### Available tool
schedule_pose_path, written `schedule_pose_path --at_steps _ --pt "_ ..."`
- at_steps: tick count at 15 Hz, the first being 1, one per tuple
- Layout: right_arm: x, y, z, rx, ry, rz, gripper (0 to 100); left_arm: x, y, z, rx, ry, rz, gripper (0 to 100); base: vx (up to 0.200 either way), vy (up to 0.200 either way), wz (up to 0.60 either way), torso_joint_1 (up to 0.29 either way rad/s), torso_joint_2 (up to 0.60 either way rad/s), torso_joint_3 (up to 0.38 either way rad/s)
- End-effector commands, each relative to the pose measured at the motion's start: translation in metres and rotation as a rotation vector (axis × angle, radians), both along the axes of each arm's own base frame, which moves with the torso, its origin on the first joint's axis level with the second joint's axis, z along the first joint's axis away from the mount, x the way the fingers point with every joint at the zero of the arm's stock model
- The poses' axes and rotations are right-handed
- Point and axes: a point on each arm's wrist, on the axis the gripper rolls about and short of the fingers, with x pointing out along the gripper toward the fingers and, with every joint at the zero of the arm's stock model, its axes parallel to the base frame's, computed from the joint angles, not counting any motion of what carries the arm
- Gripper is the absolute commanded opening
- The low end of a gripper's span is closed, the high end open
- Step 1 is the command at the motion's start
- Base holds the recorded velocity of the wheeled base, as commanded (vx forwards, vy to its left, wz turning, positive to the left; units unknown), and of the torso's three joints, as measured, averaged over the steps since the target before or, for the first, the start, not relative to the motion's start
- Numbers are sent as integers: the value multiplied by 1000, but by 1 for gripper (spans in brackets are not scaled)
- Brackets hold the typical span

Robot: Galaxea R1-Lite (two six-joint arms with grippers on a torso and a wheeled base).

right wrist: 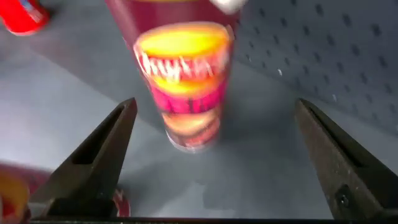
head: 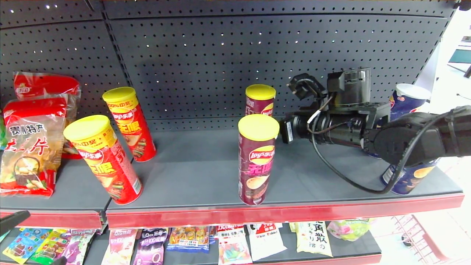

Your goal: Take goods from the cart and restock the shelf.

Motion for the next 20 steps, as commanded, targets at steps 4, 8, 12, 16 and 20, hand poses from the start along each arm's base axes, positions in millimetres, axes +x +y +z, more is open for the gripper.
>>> schedule_pose_path --at_steps 4,8,12,16,20 --pt "-22 -23 -2 -22 26 -115 100 2 -1 -11 26 37 -2 100 0 0 0 0 0 0" --pt "-62 -45 -5 -31 54 -147 100 11 -6 -16 64 95 -10 100 0 0 0 0 0 0" --pt "-114 -66 1 -18 30 -119 100 19 -11 -20 93 145 -30 100 0 0 0 0 0 0" --pt "-211 -115 -6 49 -69 -63 100 50 -26 -24 204 222 -58 100 0 0 0 0 0 0" --pt "-271 -157 -16 70 -200 -117 100 86 -46 -28 246 191 -90 100 0 0 0 0 0 0"
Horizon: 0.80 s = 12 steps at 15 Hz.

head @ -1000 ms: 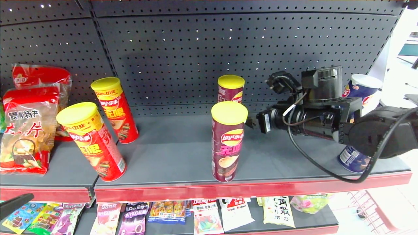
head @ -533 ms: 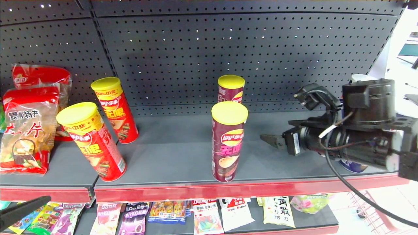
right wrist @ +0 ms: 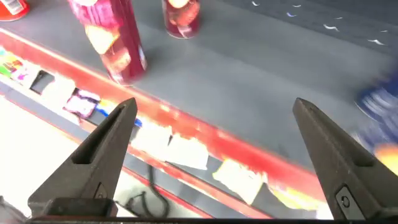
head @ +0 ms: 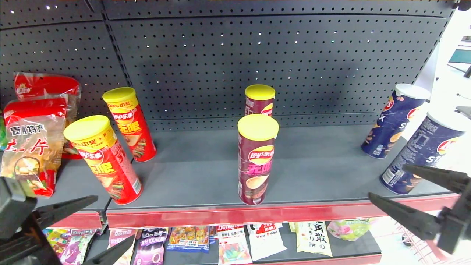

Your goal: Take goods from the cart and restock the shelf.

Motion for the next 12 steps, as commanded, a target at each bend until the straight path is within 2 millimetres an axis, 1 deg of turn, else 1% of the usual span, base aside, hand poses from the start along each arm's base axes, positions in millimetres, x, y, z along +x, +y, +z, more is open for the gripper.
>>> schedule_pose_path --at_steps 1,2,3,4,6,8,10,11,12 --pt "-77 -50 -9 27 -126 -78 100 43 -24 -16 39 64 -33 100 0 0 0 0 0 0" --pt "-95 -60 -10 15 -108 -113 100 59 -37 -20 36 48 -53 100 0 0 0 0 0 0" --pt "-102 -64 -11 15 -107 -146 100 66 -44 -23 38 49 -60 100 0 0 0 0 0 0" --pt "-107 -66 -15 18 -112 -216 100 78 -55 -26 60 61 -50 100 0 0 0 0 0 0" --pt "-110 -66 -18 36 -109 -278 100 99 -75 -28 82 73 -28 100 0 0 0 0 0 0" --pt "-110 -66 -19 56 -100 -289 100 115 -92 -32 67 102 17 100 0 0 0 0 0 0" --pt "-110 -66 -19 75 -96 -296 100 127 -108 -36 70 109 46 100 0 0 0 0 0 0" --pt "-109 -66 -20 74 -93 -299 100 132 -113 -38 75 113 46 100 0 0 0 0 0 0" --pt "-110 -66 -20 75 -94 -299 100 134 -115 -39 78 117 46 100 0 0 0 0 0 0"
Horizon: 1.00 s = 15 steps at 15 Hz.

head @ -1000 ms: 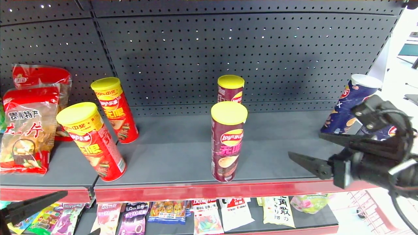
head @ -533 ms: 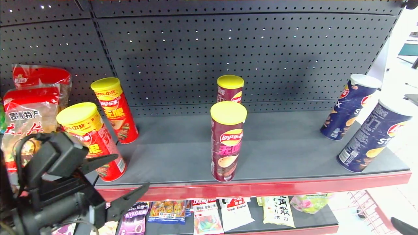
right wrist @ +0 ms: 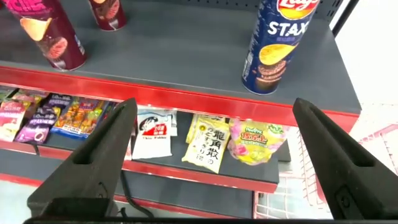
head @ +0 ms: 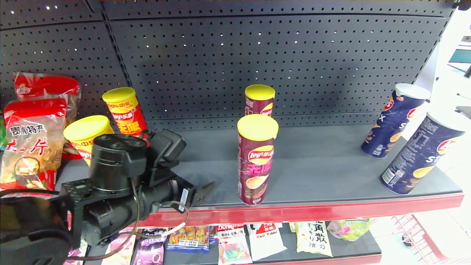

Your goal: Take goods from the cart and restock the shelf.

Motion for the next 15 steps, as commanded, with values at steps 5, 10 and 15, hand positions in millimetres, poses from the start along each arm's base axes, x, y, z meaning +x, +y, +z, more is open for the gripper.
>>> schedule_pose_path --at_steps 5,10,15 --pt "-1 0 0 1 -4 -1 100 31 -25 -22 45 44 18 100 0 0 0 0 0 0" --pt "-1 0 -2 21 4 -5 100 35 -34 -29 52 54 3 100 0 0 0 0 0 0" --pt "0 0 -4 22 10 -7 100 46 -47 -31 48 48 -9 100 0 0 0 0 0 0"
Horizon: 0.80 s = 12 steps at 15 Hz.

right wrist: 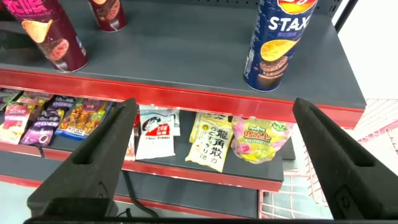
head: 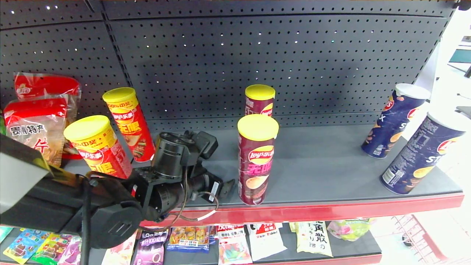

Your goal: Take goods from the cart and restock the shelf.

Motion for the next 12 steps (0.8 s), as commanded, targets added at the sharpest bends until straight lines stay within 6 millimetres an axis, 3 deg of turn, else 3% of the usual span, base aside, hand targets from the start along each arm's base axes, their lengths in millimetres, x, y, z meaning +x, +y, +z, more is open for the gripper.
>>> schedule_pose_path --at_steps 1,12 --pt "1 0 0 -2 5 0 100 2 -3 -5 7 9 -4 100 0 0 0 0 0 0" --pt "1 0 0 -2 5 0 100 12 -10 -5 -2 -1 -1 100 0 0 0 0 0 0"
